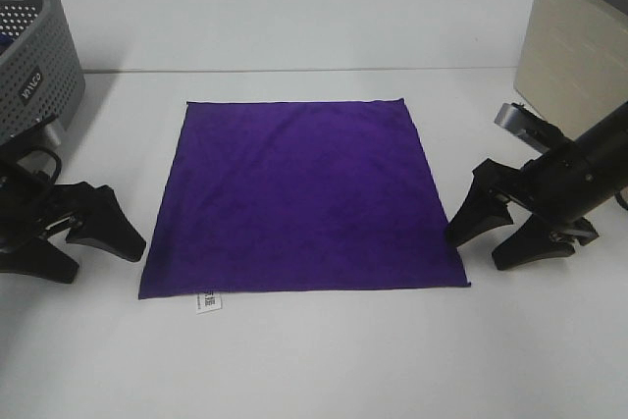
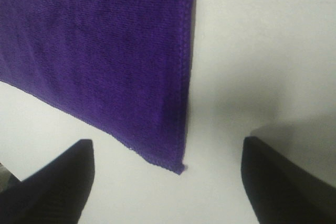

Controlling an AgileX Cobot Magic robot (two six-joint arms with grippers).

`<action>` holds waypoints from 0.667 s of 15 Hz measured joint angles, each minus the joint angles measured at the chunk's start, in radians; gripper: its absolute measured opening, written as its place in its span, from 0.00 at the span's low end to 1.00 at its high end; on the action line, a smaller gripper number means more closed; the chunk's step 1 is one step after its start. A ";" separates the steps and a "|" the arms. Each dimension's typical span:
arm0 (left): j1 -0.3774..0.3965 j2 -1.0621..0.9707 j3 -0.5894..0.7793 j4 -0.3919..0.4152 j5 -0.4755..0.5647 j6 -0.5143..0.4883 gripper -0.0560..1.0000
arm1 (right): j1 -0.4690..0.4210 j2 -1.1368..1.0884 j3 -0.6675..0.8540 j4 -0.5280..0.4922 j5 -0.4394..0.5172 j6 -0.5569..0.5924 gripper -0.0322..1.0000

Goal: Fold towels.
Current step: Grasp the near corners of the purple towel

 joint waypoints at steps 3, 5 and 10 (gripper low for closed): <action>0.000 0.000 -0.002 0.000 0.002 0.000 0.99 | 0.000 0.000 0.000 0.003 0.001 -0.003 0.77; -0.009 0.000 -0.002 0.002 0.000 0.000 0.99 | 0.000 0.000 0.000 0.004 0.001 -0.003 0.77; -0.160 -0.001 -0.006 0.003 -0.109 -0.075 0.99 | 0.000 0.006 0.000 0.011 -0.002 0.018 0.75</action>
